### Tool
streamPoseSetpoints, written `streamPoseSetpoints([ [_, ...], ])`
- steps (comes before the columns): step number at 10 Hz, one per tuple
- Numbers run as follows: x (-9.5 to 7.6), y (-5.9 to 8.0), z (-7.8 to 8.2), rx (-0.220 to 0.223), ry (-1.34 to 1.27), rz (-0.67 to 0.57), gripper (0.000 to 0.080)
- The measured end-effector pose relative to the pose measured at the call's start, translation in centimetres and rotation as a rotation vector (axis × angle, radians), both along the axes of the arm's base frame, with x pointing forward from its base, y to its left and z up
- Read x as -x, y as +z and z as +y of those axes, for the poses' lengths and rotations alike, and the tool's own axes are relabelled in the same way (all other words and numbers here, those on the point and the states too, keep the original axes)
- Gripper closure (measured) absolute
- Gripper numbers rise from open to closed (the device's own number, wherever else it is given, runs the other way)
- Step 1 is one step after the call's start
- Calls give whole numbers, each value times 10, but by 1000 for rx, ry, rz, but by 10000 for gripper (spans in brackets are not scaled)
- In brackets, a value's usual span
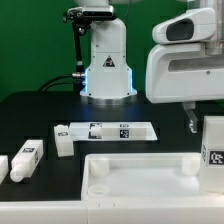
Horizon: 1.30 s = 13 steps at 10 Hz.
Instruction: Assemble desk
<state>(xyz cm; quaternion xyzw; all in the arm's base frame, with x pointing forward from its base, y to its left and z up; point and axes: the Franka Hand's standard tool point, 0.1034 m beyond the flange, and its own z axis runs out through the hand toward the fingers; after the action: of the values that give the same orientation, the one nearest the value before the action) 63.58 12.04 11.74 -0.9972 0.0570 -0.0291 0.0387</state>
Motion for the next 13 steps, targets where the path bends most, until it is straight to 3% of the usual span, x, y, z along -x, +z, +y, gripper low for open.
streamPoseSetpoints([
  [1, 0, 0, -3, -5, -109, 8, 394],
  [2, -1, 0, -5, -9, -210, 13, 507],
  [5, 0, -1, -8, -54, -623, 49, 509],
  [7, 0, -2, -12, -157, -984, 86, 509],
  [8, 0, -2, -13, -184, -1114, 111, 509],
  [11, 1, -3, -9, -180, -1128, 117, 509],
  [12, 1, -2, -10, -167, -1023, 100, 509],
  [13, -1, -1, -10, -157, -863, 77, 286],
])
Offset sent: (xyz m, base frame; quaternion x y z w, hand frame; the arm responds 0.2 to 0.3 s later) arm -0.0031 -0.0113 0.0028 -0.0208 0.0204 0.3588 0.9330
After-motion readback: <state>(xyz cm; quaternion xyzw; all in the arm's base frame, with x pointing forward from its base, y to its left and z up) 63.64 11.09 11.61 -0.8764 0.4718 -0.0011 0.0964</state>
